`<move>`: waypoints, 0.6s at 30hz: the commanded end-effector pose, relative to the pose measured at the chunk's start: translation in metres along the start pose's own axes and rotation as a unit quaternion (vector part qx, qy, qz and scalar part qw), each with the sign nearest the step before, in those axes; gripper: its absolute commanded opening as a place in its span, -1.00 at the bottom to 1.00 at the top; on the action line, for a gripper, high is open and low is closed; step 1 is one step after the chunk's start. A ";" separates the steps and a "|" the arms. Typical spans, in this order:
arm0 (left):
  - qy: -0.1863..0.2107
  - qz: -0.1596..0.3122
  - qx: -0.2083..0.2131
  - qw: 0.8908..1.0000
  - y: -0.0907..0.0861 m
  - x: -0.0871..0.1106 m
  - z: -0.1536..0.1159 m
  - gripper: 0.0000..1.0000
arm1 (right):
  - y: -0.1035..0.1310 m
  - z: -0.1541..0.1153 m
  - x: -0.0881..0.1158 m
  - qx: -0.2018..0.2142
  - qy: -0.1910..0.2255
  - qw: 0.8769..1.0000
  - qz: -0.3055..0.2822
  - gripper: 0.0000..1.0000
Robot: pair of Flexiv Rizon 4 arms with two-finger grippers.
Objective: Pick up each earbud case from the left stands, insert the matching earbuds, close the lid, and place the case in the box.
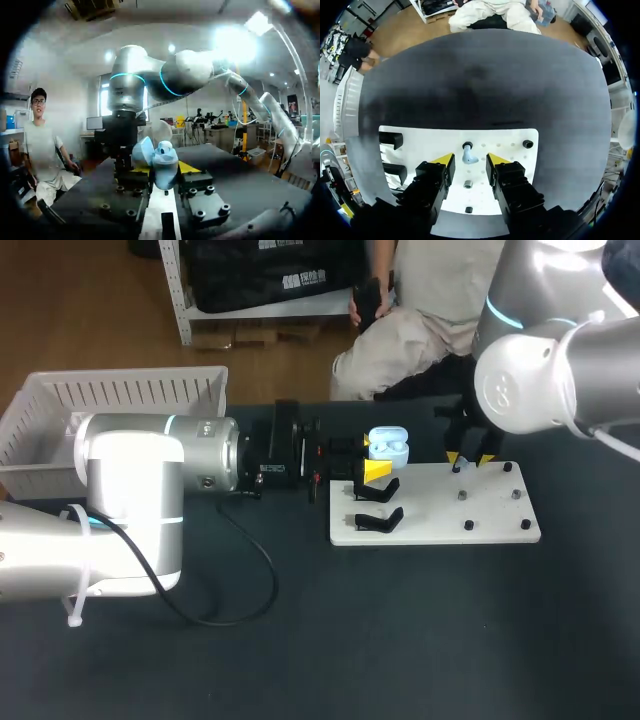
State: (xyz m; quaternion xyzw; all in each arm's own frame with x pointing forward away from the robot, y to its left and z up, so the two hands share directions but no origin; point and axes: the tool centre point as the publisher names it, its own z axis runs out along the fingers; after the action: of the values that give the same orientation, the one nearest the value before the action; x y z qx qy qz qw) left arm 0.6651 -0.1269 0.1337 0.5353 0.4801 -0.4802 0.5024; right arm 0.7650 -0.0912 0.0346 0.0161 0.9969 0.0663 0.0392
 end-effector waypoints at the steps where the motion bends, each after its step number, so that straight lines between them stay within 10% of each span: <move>1: -0.001 0.001 -0.003 1.000 -0.001 0.001 0.001 -1.00 | -0.002 0.001 -0.001 -0.001 0.001 1.000 0.002 -0.23; 18: -0.001 0.001 -0.003 1.000 -0.001 0.001 0.001 -1.00 | -0.001 0.007 -0.003 -0.006 0.007 1.000 0.005 -0.42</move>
State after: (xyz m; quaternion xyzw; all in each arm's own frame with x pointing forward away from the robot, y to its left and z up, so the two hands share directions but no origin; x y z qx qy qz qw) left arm 0.6651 -0.1269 0.1337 0.5353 0.4801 -0.4802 0.5024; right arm 0.7651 -0.0925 0.0294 0.0203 0.9966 0.0719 0.0343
